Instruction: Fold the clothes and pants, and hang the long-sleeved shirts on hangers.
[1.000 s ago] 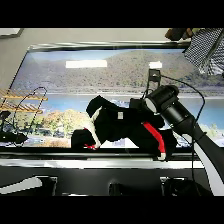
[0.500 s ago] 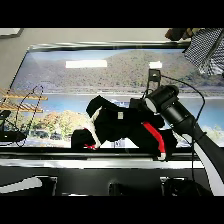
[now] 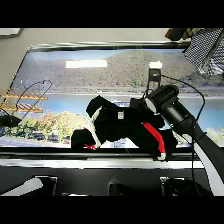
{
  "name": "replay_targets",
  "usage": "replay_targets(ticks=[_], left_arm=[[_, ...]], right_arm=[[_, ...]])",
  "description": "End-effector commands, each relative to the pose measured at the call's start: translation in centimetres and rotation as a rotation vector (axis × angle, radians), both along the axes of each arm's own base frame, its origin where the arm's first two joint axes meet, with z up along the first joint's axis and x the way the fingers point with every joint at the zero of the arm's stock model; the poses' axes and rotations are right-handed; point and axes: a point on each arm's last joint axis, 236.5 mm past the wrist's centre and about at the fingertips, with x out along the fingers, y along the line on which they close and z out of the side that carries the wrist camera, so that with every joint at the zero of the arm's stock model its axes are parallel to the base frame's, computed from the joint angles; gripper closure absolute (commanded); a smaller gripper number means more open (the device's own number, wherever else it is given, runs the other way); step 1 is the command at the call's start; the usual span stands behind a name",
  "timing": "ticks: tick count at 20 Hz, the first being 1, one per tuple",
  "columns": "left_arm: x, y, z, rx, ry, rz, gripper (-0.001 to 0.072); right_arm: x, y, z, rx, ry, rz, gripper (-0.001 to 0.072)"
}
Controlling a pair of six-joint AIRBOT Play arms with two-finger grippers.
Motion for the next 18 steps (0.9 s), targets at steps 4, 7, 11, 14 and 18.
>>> replay_targets(ticks=[4, 7, 11, 14, 18], left_arm=[[3.5, -3.8, 11.3, 0.047, -0.330, -0.008, 0.0684], [2.4, -7.8, 15.9, 0.119, -0.440, -0.160, 0.0684], [-0.8, -15.3, 20.4, -0.001, -0.567, -0.337, 0.0684], [-4.7, -20.1, 20.4, -0.101, -0.567, -0.449, 0.0684], [-9.6, -24.5, 17.1, -0.201, -0.504, -0.557, 0.0684]], right_arm=[[0.0, 0.0, 0.0, 0.000, 0.000, -0.002, 0.0664], [0.0, 0.0, 0.0, 0.000, 0.000, -0.002, 0.0664], [0.0, 0.0, 0.0, 0.000, 0.000, -0.002, 0.0664], [0.0, -0.1, 0.0, -0.001, 0.001, -0.002, 0.0664], [0.0, -0.1, 0.0, -0.003, 0.002, -0.003, 0.0664]])
